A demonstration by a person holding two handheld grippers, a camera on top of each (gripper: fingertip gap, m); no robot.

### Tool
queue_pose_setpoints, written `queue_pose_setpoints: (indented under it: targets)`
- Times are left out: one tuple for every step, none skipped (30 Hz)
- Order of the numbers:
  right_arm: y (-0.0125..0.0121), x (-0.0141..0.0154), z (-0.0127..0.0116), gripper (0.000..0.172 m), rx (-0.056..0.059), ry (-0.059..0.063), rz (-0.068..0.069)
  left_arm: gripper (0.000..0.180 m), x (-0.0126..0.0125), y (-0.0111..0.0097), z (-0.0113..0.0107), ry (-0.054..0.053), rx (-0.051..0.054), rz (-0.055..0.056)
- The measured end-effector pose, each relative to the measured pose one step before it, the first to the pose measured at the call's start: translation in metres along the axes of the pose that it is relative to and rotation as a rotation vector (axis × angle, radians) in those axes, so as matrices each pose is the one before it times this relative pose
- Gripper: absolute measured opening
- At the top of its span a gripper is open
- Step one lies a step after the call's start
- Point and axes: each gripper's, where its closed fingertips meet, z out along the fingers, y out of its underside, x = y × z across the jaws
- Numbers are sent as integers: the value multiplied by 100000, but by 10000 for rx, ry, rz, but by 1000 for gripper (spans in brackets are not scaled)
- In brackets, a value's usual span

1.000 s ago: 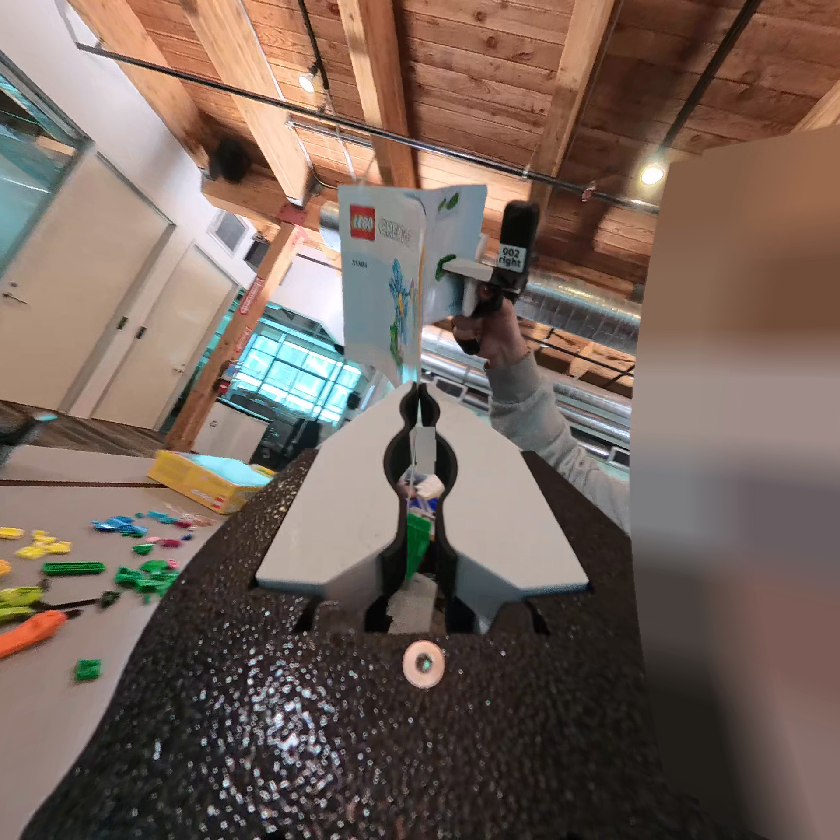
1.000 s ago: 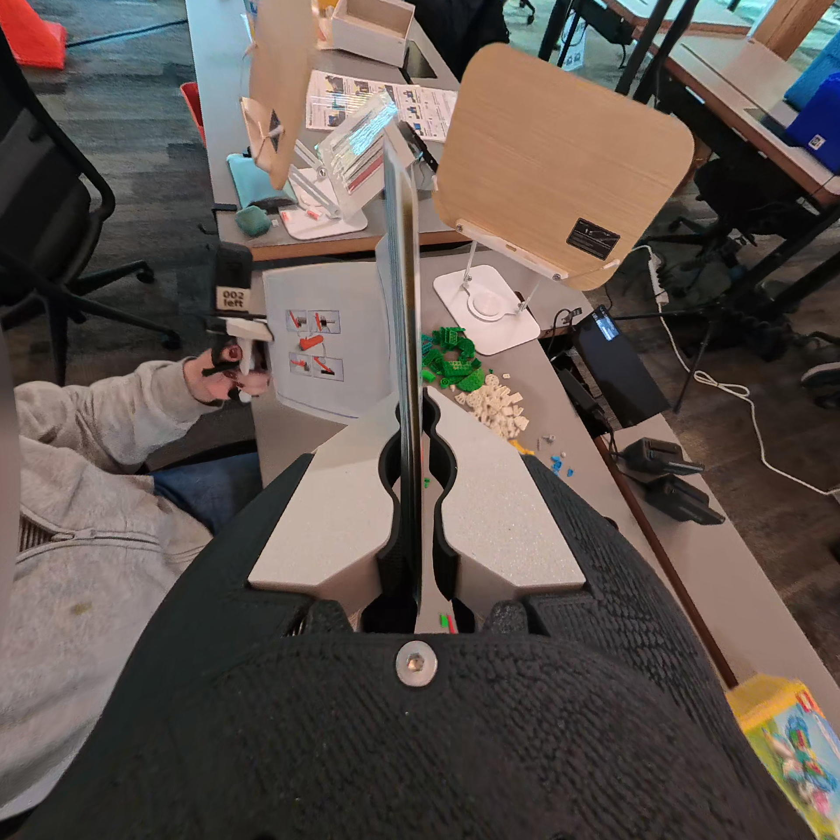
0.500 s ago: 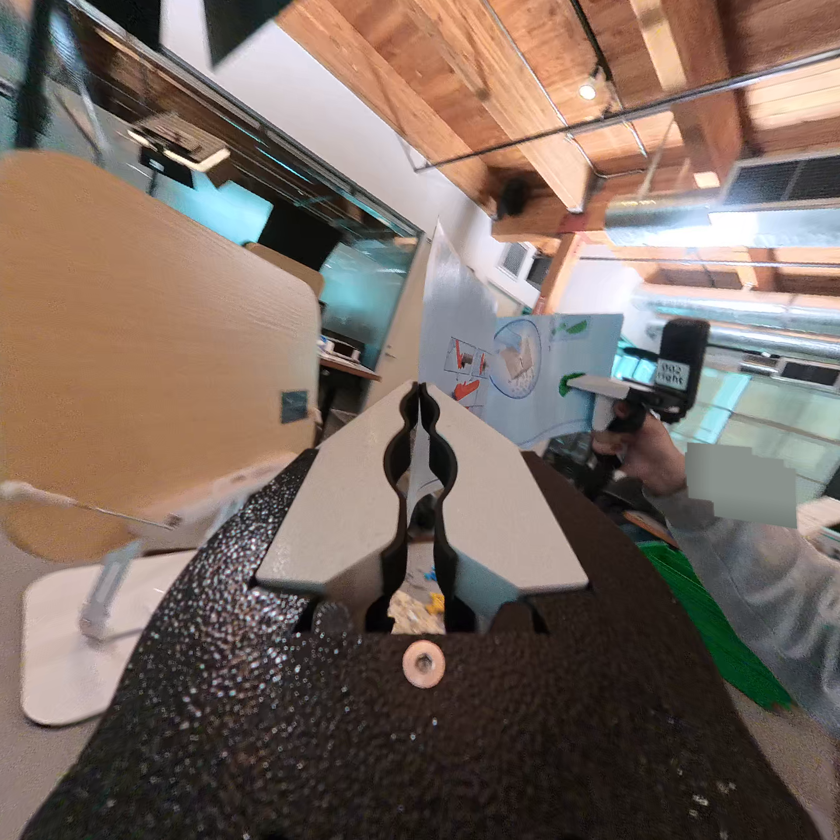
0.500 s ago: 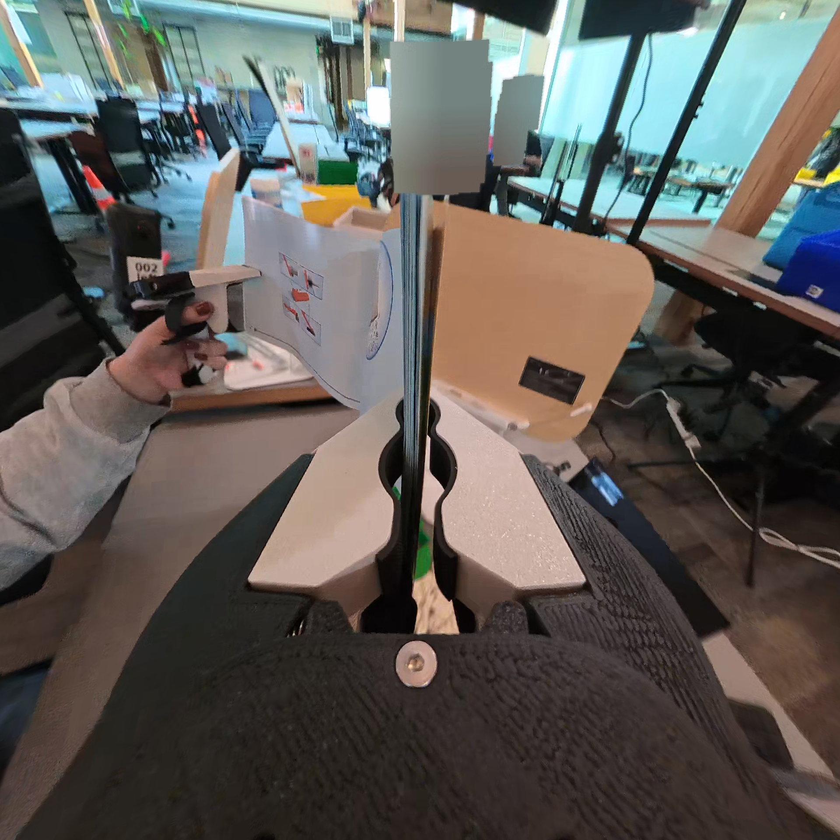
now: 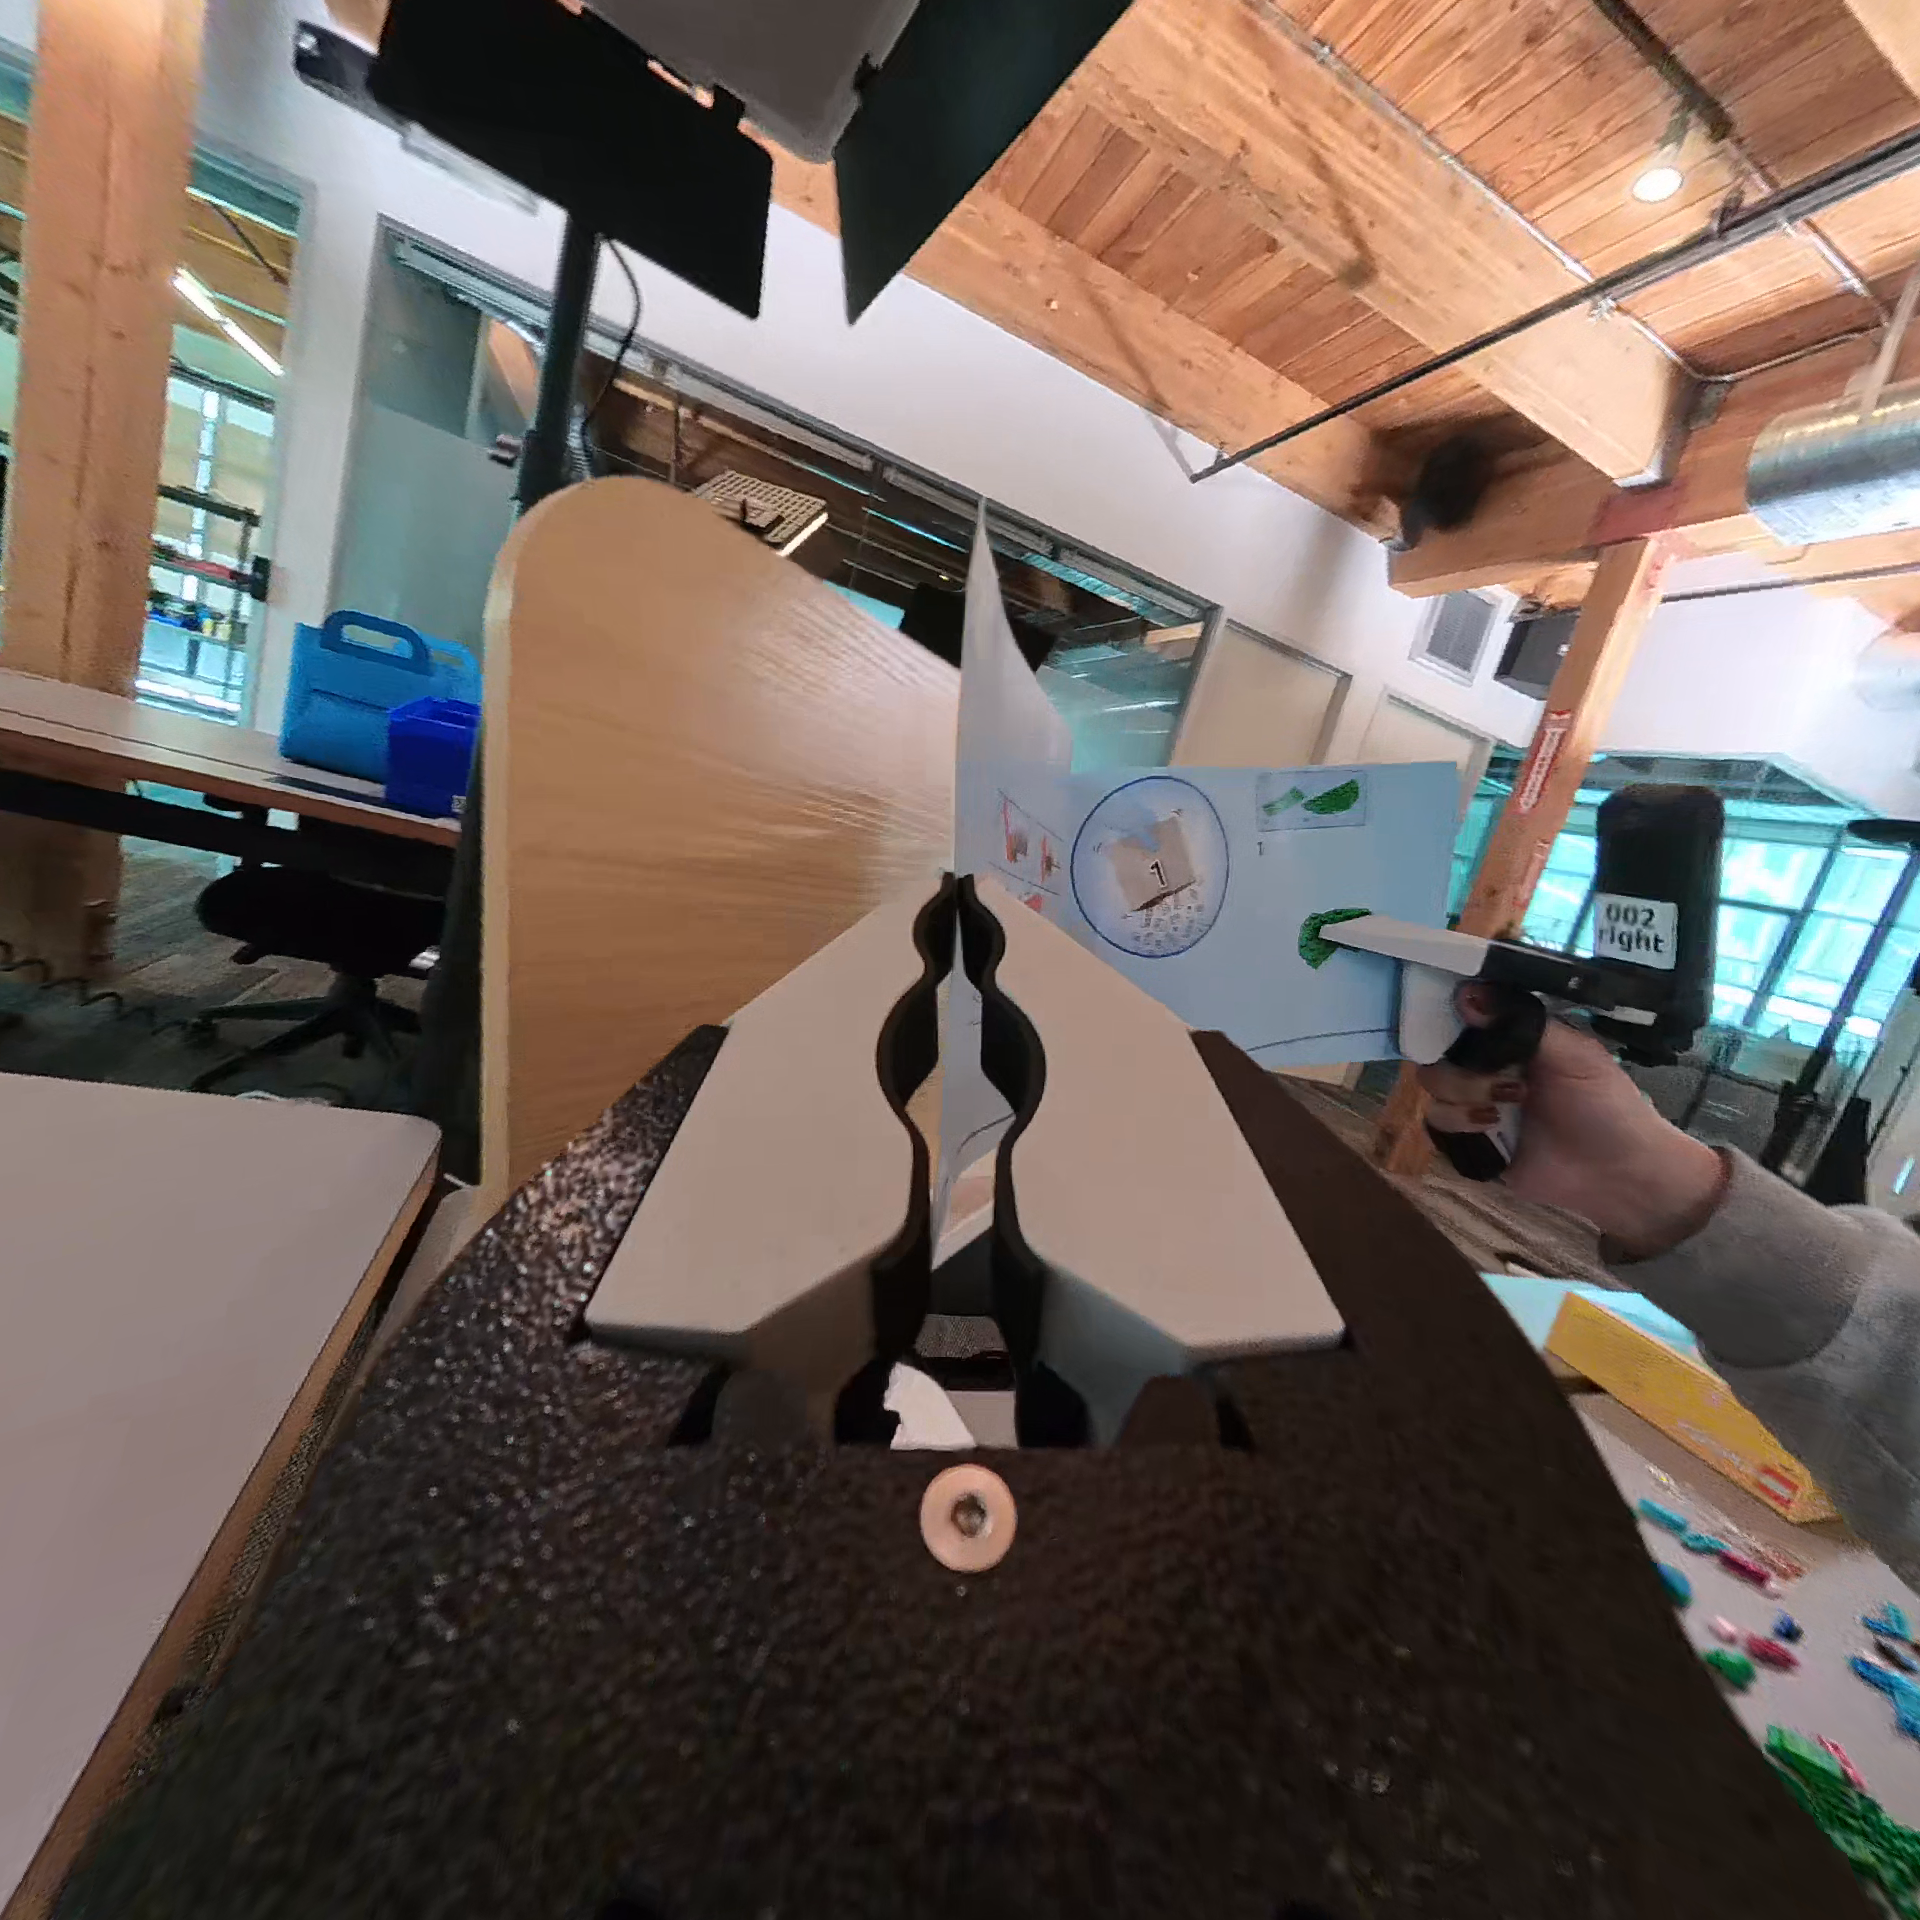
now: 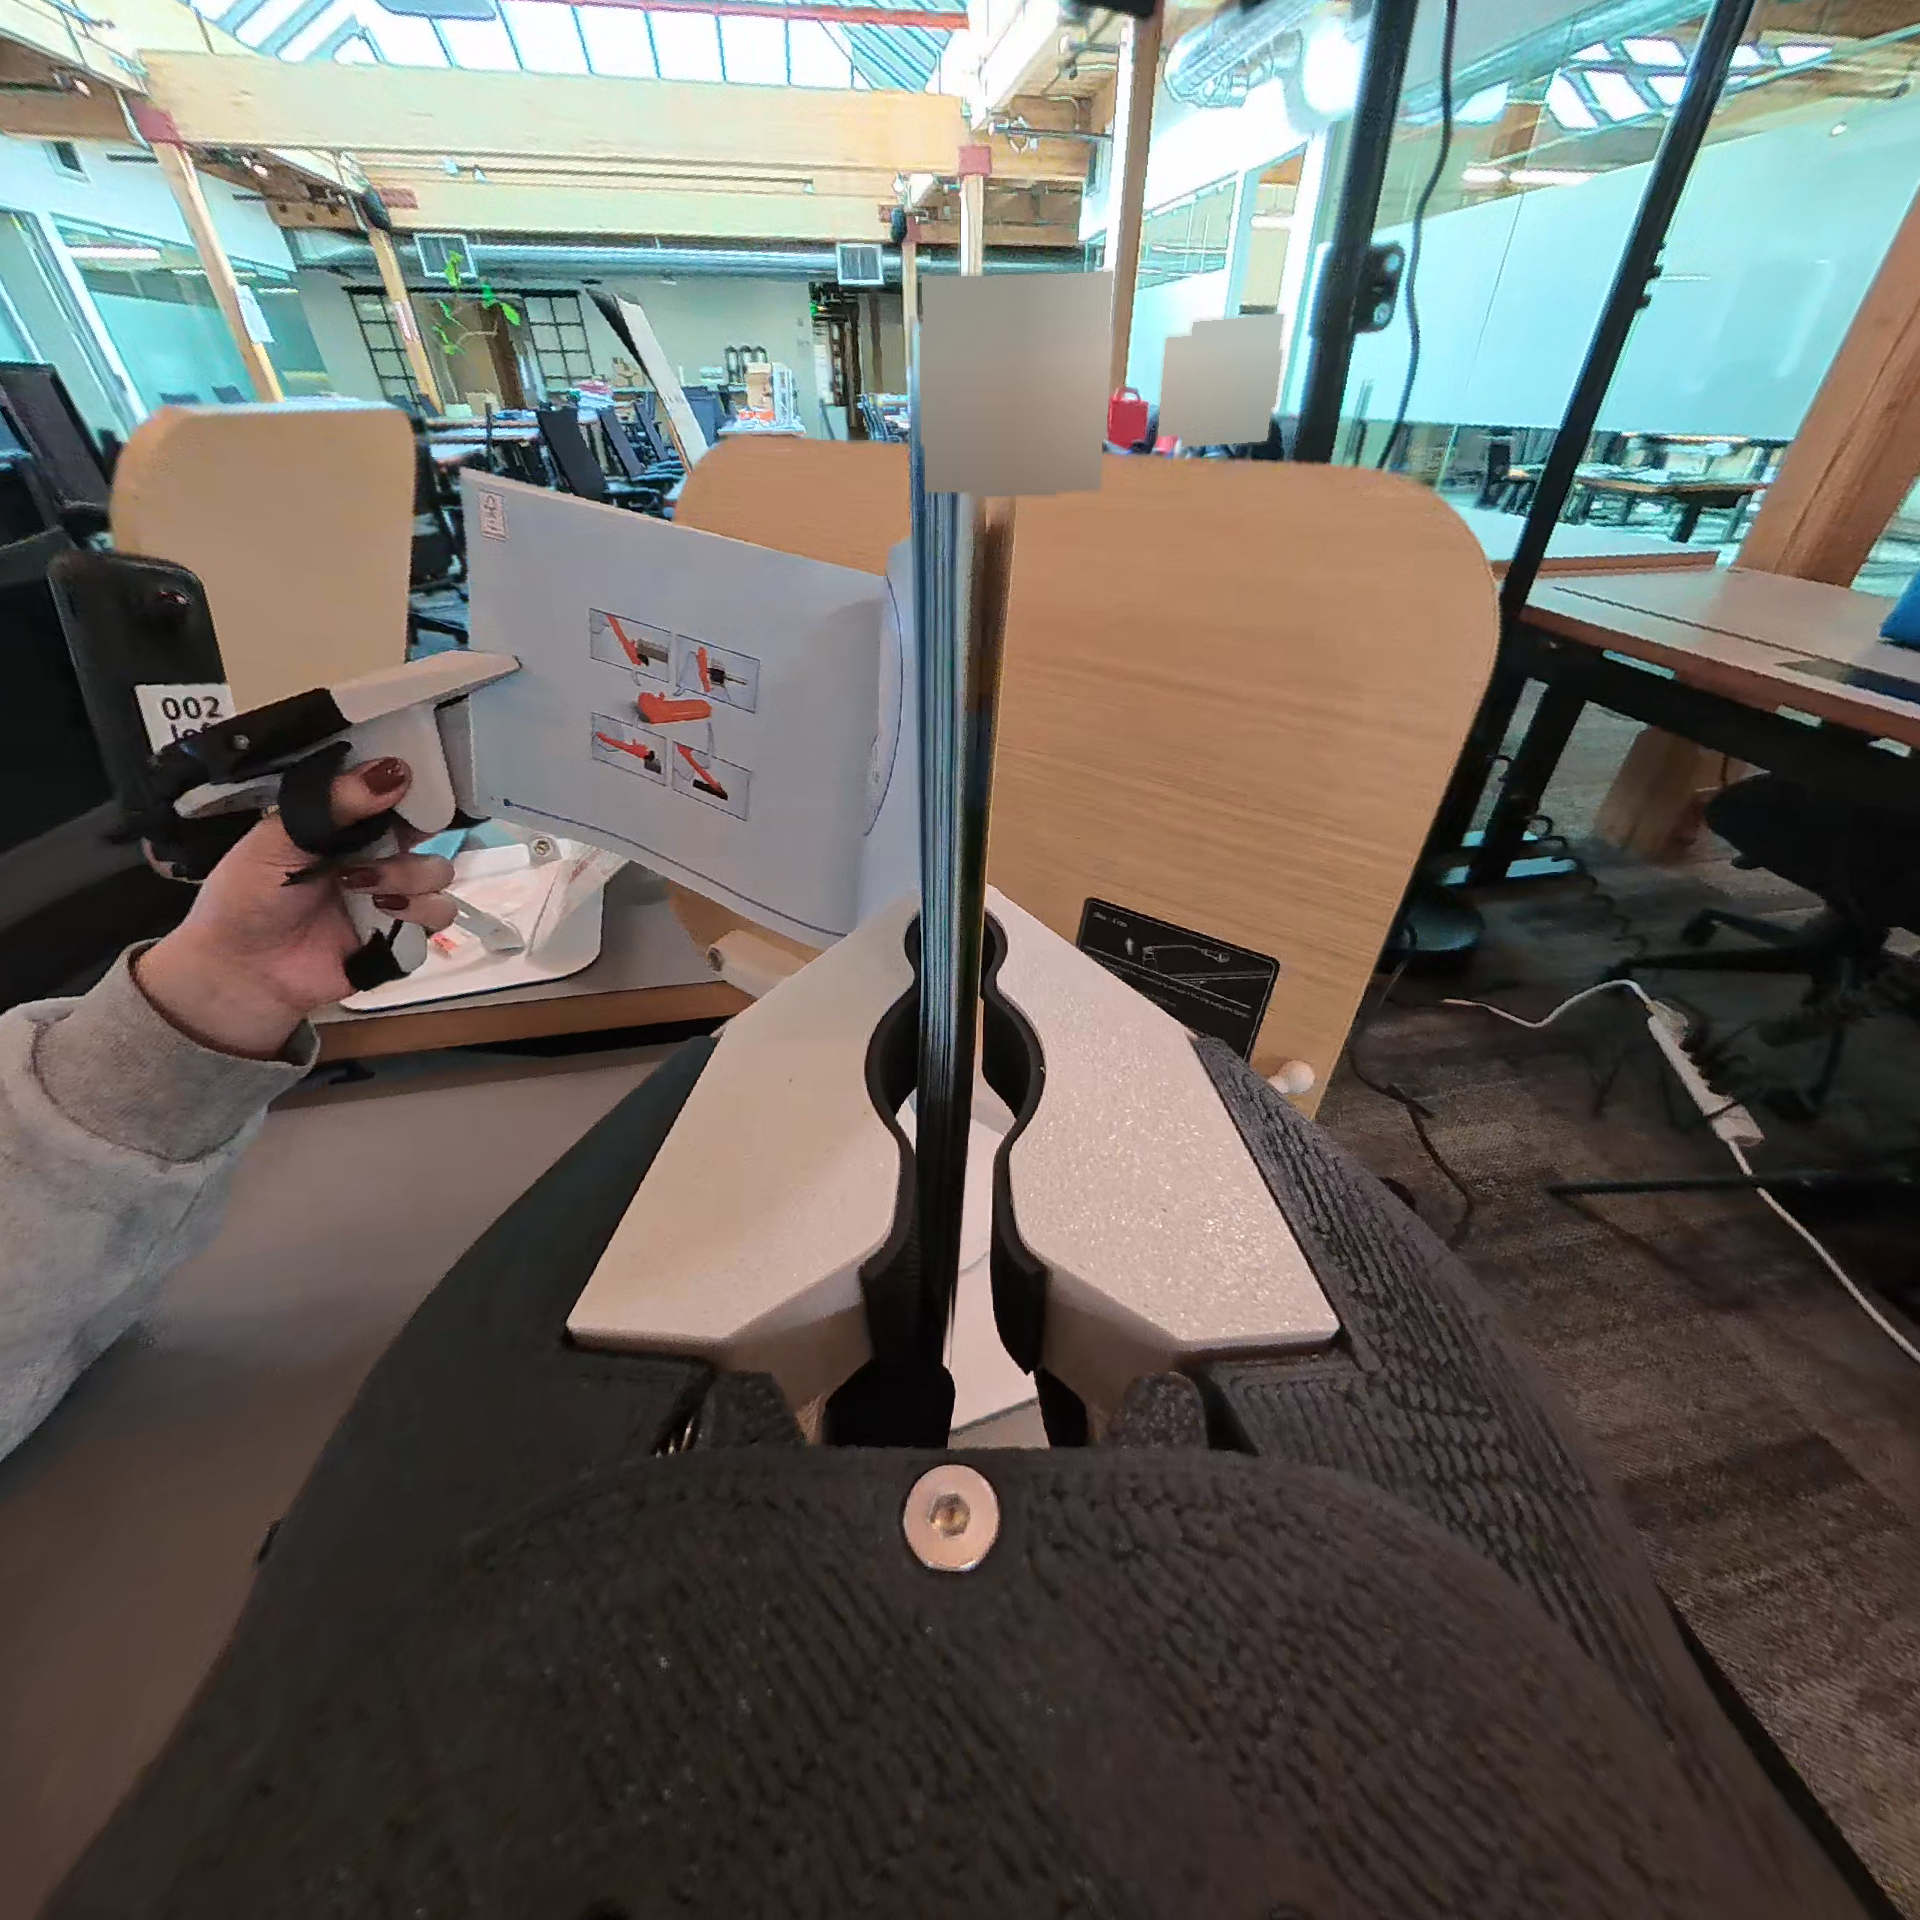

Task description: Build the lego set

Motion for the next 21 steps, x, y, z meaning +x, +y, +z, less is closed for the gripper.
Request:
queue_pose_setpoints:
  targets:
    - [390,366,436,1,30,-59,112,0,-570,89,-30,-142,98,-154]
    - [375,319,433,1,61,-46,112,0,-548,27,-61,-131,136,-155]
    - [361,300,410,1,63,-23,91,0,-485,19,-46,-97,166,-134]
    - [360,267,353,1,66,-14,63,0,-361,70,5,-34,147,-131]
    - [414,246,322,1,14,-11,72,0,-320,161,73,-12,100,-139]
    - [459,236,270,1,-41,-8,71,0,-166,246,104,101,54,-117]
    - [417,249,220,1,-47,6,43,0,-39,227,77,216,37,-111]
    - [281,271,155,0,-5,35,8,0,-246,263,-16,82,-5,-129]
    - [216,253,142,0,6,21,-13,0,-460,225,-123,-80,-17,-69]
    - [230,209,181,0,-19,-9,-4,0,-428,150,-201,-78,22,12]
    - [207,182,212,0,-17,-17,4,0,-479,47,-217,-127,75,27]
    - [170,149,244,0,1,-39,18,0,-588,-170,-42,-189,131,-30]
    - [125,97,265,0,19,-52,39,0,-144,-68,53,67,-22,-128]
    - [112,86,262,0,9,-40,19,0,52,11,107,111,-71,-100]
    - [153,114,270,0,-33,-22,-29,0,-22,85,72,-16,-77,57]
    - [165,110,266,0,-55,-14,-57,0,-202,170,36,-169,-86,201]
    - [154,115,244,0,-56,-8,-47,0,-210,162,3,-176,-57,170]
    - [137,93,217,0,-43,-14,-25,0,-89,67,-7,-83,14,31]
    - [107,113,181,0,-22,-3,-11,0,-87,55,-20,-52,17,-63]
    - [80,148,151,0,-2,19,-6,0,-145,43,-45,-88,20,-33]
    - [71,175,129,0,12,30,12,0,-207,33,-64,-128,20,7]
